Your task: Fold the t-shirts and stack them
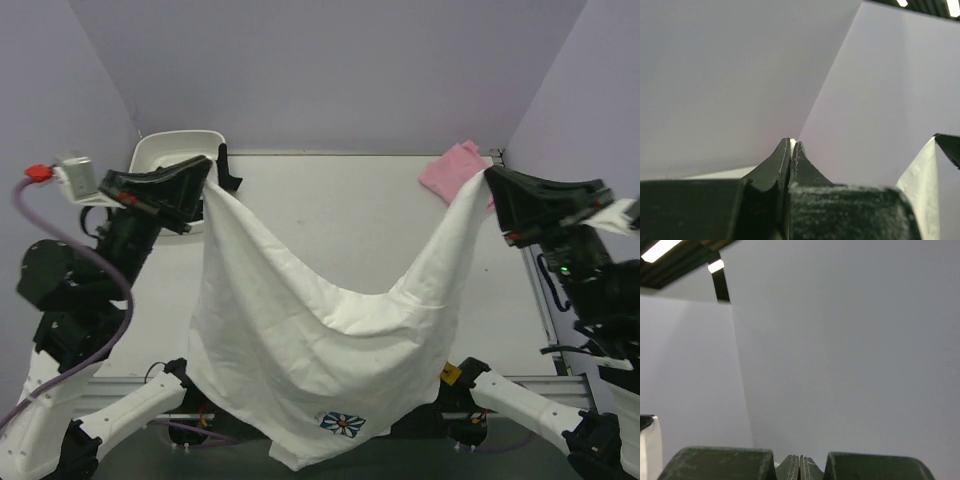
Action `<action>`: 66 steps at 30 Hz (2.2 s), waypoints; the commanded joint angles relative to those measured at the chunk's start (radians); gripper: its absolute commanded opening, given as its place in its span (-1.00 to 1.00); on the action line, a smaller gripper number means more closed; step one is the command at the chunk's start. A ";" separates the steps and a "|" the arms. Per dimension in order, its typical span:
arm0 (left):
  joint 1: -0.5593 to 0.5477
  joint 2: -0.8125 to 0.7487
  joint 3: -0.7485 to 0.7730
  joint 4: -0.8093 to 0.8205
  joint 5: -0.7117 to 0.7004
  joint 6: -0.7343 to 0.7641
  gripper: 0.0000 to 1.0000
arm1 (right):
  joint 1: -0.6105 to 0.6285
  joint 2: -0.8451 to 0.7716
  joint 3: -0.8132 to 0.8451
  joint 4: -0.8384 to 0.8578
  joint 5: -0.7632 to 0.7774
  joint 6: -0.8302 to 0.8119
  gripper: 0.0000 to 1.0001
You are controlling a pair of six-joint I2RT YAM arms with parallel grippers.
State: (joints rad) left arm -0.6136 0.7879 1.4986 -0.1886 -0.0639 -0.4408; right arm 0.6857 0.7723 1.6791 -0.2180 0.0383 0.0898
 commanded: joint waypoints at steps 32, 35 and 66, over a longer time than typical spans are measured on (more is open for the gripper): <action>0.482 0.883 0.045 0.356 -0.096 -0.141 -1.00 | -0.601 1.020 0.236 0.209 -0.351 0.363 -1.00; 0.477 0.751 0.003 0.399 -0.019 -0.151 -1.00 | -0.583 0.891 0.203 0.278 -0.397 0.338 -1.00; 0.428 0.126 0.442 0.129 0.253 -0.105 -1.00 | -0.491 0.146 0.369 0.265 -0.482 0.212 -1.00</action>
State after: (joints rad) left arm -0.1967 0.8352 1.9144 -0.0101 0.1730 -0.5323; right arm 0.2260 0.8513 2.0045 -0.0227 -0.4728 0.2733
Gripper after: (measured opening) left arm 0.034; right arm 0.034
